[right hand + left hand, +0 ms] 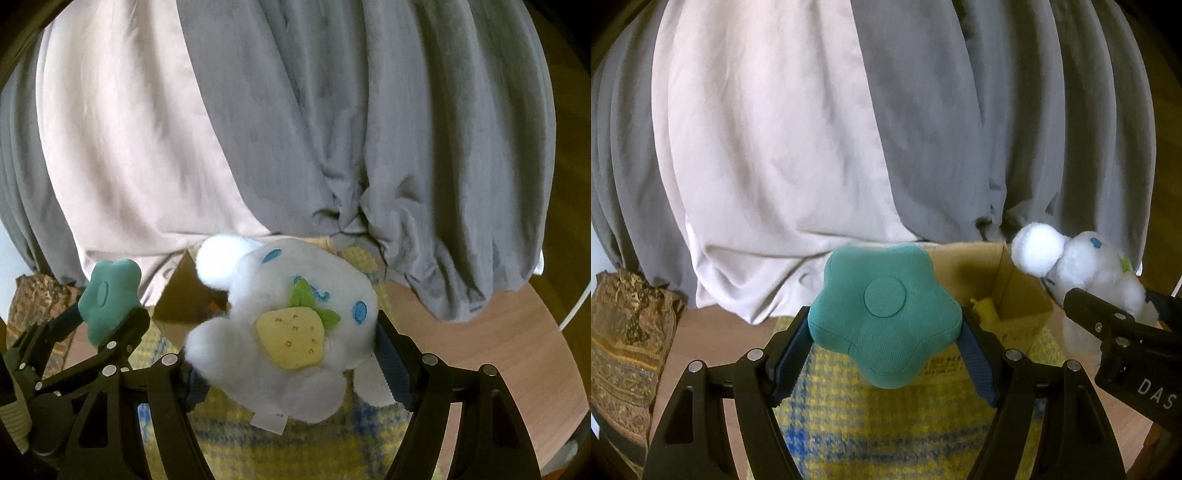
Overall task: Organize objects
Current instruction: 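Carry the teal flower and white bunny over the box with both tools, then open both tools to drop the flower and bunny into the box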
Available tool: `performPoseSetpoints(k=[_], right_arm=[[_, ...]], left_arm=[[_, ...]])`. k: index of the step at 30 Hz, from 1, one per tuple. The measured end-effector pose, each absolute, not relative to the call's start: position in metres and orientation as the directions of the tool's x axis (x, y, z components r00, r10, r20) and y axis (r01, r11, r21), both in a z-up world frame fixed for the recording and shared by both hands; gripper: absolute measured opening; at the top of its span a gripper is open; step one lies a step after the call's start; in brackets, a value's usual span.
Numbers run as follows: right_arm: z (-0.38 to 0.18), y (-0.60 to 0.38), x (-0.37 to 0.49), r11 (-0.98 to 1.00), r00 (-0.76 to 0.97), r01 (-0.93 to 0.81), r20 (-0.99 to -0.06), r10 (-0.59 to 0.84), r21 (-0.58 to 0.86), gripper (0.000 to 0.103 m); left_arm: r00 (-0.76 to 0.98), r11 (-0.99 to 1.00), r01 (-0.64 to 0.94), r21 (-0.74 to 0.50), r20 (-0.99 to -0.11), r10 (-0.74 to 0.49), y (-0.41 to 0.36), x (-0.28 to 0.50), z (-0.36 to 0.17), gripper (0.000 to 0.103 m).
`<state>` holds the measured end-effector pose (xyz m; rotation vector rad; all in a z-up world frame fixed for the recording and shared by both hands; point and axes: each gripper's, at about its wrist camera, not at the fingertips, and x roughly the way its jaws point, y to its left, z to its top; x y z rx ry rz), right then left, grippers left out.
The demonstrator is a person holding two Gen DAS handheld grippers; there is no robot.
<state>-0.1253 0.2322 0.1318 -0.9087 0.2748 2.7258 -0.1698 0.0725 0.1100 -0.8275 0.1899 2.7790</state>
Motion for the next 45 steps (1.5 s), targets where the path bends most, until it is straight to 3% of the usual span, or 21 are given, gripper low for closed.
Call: performPoseSetpoints(k=[15, 36, 40, 45], right_arm=[[0.16, 0.247, -0.173, -0.95, -0.775, -0.294, -0.607, 0.176, 0.099, 0.076], [0.123, 0.268, -0.242, -0.948, -0.695, -0.285, -0.712, 0.101, 0.144, 0.079], [0.125, 0.268, -0.243, -0.947, -0.698, -0.295, -0.706, 0.121, 0.129, 0.092], [0.128, 0.267, -0.24, -0.947, -0.699, -0.301, -0.702, 0.136, 0.116, 0.096]], left_arm=[[-0.792, -0.955, -0.292, 0.045, -0.571, 0.215, 0.086, -0.221, 0.136, 0.075], [-0.712, -0.954, -0.3, 0.018, -0.669, 0.211, 0.098, -0.283, 0.103, 0.076], [-0.701, -0.949, -0.315, 0.035, -0.682, 0.208, 0.102, -0.284, 0.099, 0.079], [-0.706, -0.954, -0.298, 0.038, -0.681, 0.193, 0.102, -0.282, 0.099, 0.096]])
